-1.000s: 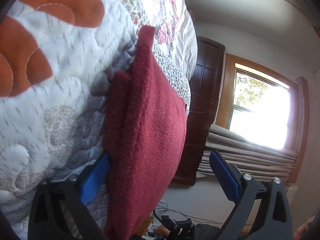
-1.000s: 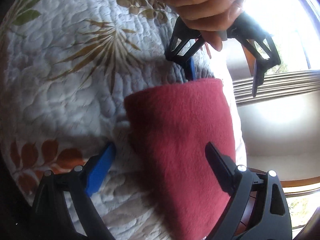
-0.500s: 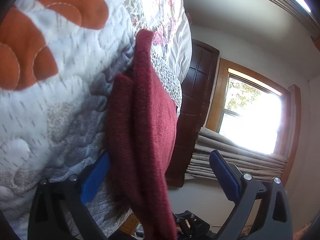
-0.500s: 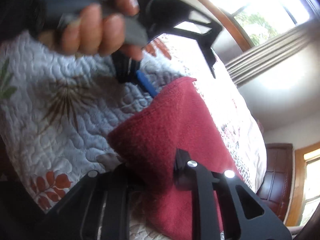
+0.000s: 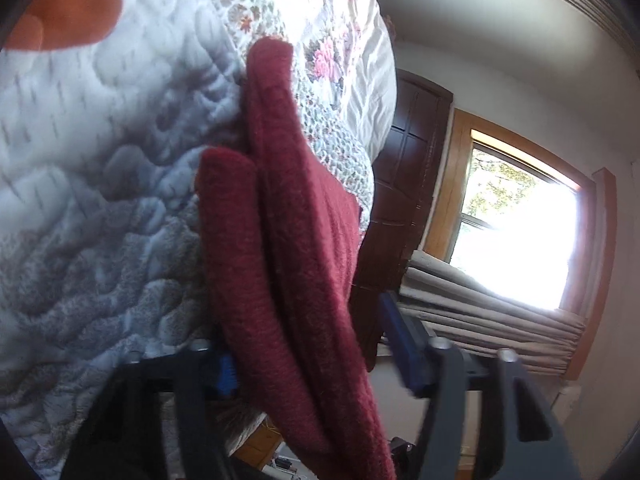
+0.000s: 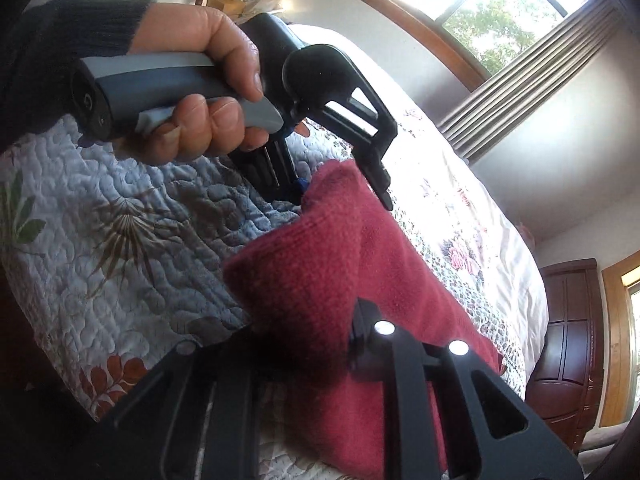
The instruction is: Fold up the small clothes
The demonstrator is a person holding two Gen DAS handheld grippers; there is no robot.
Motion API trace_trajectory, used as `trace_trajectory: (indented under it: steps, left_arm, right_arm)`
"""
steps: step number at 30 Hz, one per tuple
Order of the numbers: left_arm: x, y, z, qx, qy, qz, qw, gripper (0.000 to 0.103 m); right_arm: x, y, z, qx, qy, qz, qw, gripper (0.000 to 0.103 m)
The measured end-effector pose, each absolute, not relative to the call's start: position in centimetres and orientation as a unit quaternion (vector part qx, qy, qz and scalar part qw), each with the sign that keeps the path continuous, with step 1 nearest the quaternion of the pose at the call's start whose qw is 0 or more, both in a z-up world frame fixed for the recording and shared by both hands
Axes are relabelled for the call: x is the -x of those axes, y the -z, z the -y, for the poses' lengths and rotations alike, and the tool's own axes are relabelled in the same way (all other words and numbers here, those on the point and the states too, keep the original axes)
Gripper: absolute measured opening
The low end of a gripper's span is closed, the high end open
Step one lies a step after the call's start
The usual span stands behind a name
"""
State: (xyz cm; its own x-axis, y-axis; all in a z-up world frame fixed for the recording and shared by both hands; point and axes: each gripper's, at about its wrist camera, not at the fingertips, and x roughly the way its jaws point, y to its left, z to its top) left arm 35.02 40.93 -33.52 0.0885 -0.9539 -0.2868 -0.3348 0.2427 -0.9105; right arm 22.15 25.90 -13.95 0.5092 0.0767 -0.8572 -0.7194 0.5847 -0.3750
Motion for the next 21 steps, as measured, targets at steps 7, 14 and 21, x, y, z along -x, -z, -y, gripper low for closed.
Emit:
trace_trajectory:
  steps: [7,14,21]
  left_arm:
    - [-34.9,31.2,-40.9,0.501,0.299,-0.602,0.545,0.019]
    - [-36.3,25.1,-38.9,0.455,0.307,-0.600,0.582,0.019]
    - [-37.6,19.4,-35.6,0.405,0.311,-0.604,0.612,0.019]
  right_arm:
    - [-22.2,13.2,-25.1,0.364,-0.255,-0.419,0.791,0.016]
    - [-22.3,10.5,-23.0,0.323,-0.239,-0.403,0.822,0.016]
    - [-23.1,7.4,-19.4,0.259,-0.222,-0.400,0.851,0.016]
